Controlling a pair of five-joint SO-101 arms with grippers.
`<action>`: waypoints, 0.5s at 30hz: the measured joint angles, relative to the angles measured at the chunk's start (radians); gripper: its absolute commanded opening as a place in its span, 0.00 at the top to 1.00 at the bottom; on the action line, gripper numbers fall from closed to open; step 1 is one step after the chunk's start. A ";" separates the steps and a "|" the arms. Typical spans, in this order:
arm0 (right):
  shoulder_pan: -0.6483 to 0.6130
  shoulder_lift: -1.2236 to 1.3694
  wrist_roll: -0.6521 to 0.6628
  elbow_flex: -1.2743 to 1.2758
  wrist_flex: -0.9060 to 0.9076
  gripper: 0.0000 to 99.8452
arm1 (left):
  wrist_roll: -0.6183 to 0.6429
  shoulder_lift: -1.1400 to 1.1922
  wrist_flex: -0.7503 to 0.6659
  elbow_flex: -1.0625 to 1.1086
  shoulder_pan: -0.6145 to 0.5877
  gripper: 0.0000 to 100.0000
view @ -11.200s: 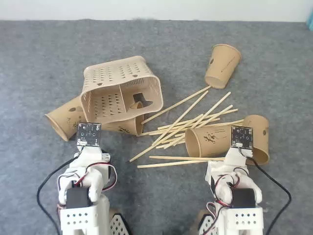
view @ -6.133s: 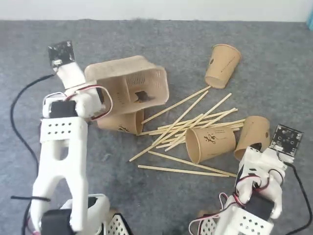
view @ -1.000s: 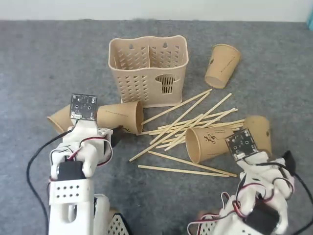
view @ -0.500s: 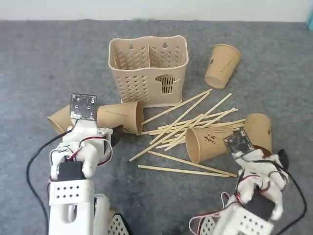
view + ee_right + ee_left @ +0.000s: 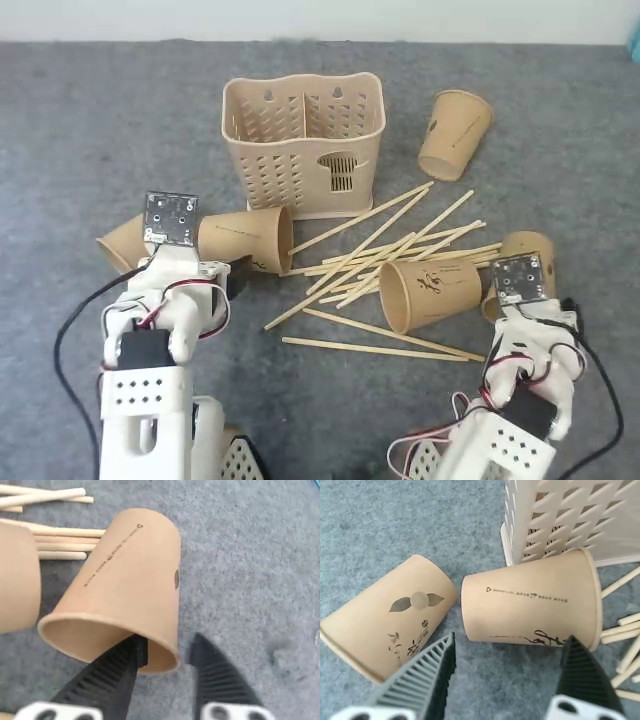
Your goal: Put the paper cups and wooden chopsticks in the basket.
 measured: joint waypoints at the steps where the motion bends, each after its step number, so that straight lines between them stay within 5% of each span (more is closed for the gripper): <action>1: 0.000 0.000 -0.014 -0.011 0.000 0.97 | 0.000 0.000 0.000 0.000 0.000 0.68; 15: -0.002 -0.003 -0.157 -0.336 0.207 0.99 | 0.000 0.000 -0.003 0.012 -0.002 0.68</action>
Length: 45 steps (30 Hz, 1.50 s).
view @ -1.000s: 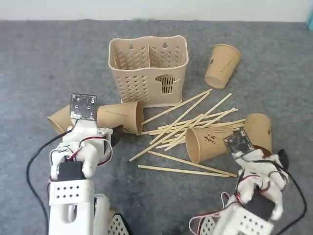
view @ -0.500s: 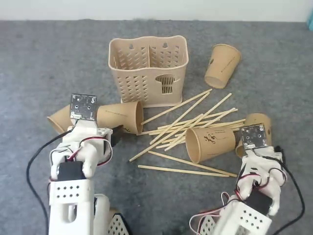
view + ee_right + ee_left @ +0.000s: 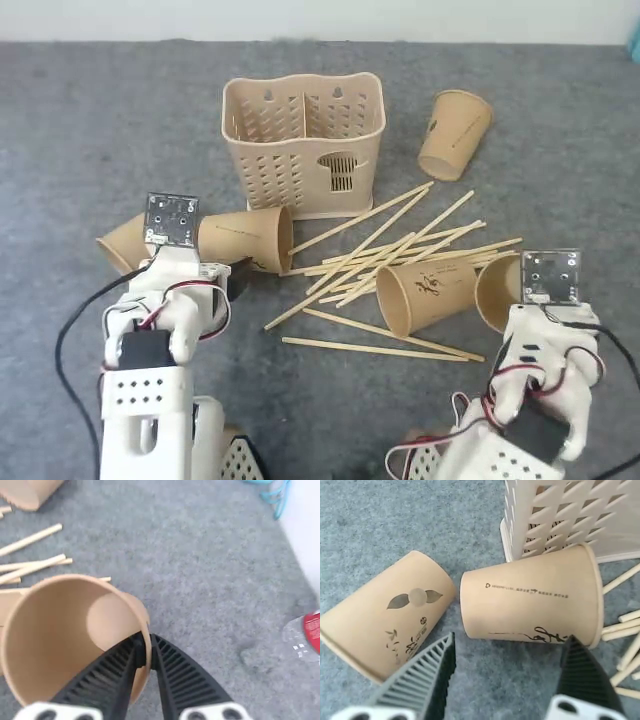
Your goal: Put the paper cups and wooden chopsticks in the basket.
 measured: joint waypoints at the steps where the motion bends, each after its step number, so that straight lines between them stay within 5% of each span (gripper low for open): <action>1: 0.000 -0.003 0.000 -0.023 0.015 0.99 | 0.000 0.000 0.000 0.000 0.000 0.68; 8: 0.000 0.143 -0.046 -0.198 0.071 0.99 | 0.000 0.000 0.000 0.000 0.000 0.68; 17: -0.021 0.730 -0.235 -0.658 0.265 0.99 | 0.000 0.000 0.000 0.000 0.000 0.68; 27: -0.242 1.349 -0.436 -1.378 0.615 0.99 | -0.002 0.000 0.000 0.000 -0.023 0.68; 45: -0.677 1.718 -0.643 -2.317 0.621 0.99 | -0.002 0.000 -0.077 0.044 -0.041 0.68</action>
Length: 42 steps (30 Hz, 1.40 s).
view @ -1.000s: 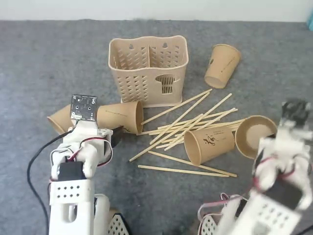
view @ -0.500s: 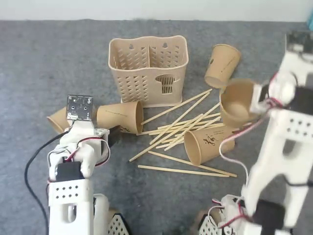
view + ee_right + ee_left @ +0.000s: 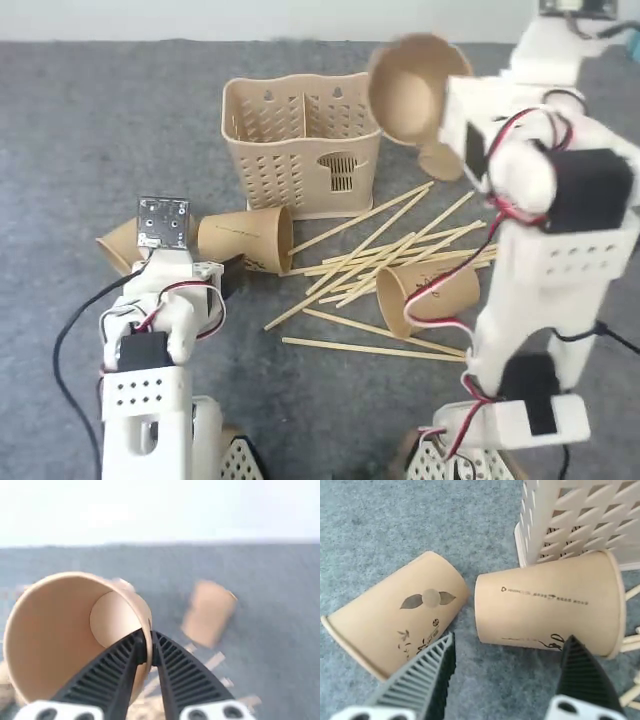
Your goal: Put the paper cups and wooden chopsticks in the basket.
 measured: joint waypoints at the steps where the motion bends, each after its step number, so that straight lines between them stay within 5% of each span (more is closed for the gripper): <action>1: -0.026 0.015 -0.005 -0.023 -0.018 0.99 | 0.000 0.000 0.000 0.000 0.000 0.68; 7: -0.118 0.155 -0.009 -0.054 -0.117 0.99 | 0.000 0.000 0.000 0.000 0.000 0.68; 27: -0.106 0.428 -0.009 -0.054 -0.138 0.99 | 0.000 0.000 0.000 0.002 0.000 0.68; 35: -0.092 0.471 -0.009 -0.054 -0.130 0.71 | 0.000 0.000 0.000 0.002 0.000 0.68; 42: -0.095 0.316 -0.012 -0.054 -0.029 0.74 | 0.000 0.000 0.000 0.002 0.000 0.68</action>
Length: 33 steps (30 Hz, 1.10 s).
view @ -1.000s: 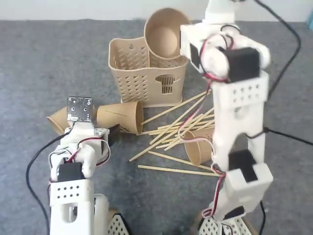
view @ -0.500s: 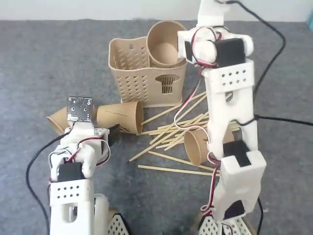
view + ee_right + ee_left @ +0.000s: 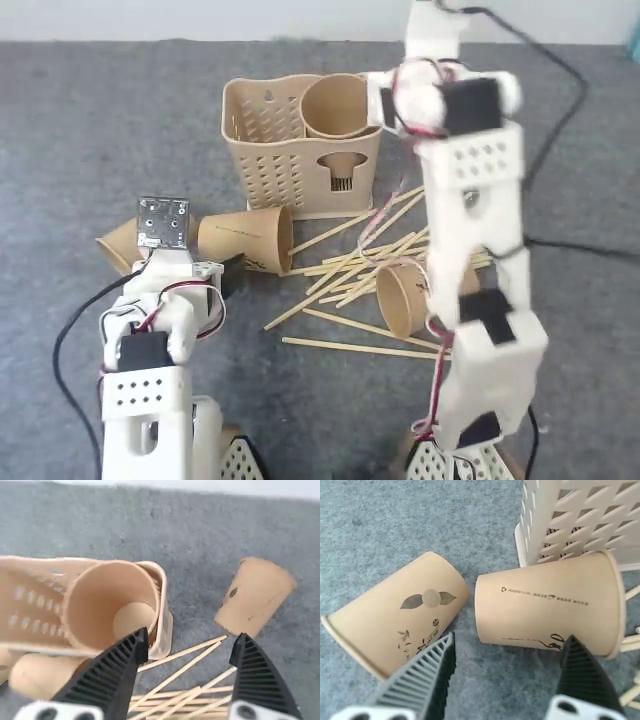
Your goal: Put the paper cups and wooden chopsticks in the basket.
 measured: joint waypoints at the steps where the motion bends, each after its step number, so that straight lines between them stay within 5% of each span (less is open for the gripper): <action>1: 0.000 -0.032 0.000 0.000 0.026 0.76 | 0.000 0.000 0.000 0.000 0.000 0.68; 10: 0.109 -0.348 0.002 0.453 0.041 0.89 | 0.008 0.000 0.000 0.000 -0.038 0.68; 15: 0.183 -0.509 0.075 0.819 0.021 0.89 | 0.117 0.000 0.063 -0.066 -0.146 0.68; 23: 0.316 -0.651 0.164 1.447 -0.285 0.89 | 0.187 0.000 0.242 -0.210 -0.353 0.68; 33: 0.377 -0.747 0.169 1.901 -0.729 0.89 | 0.204 0.164 0.296 -0.362 -0.416 0.68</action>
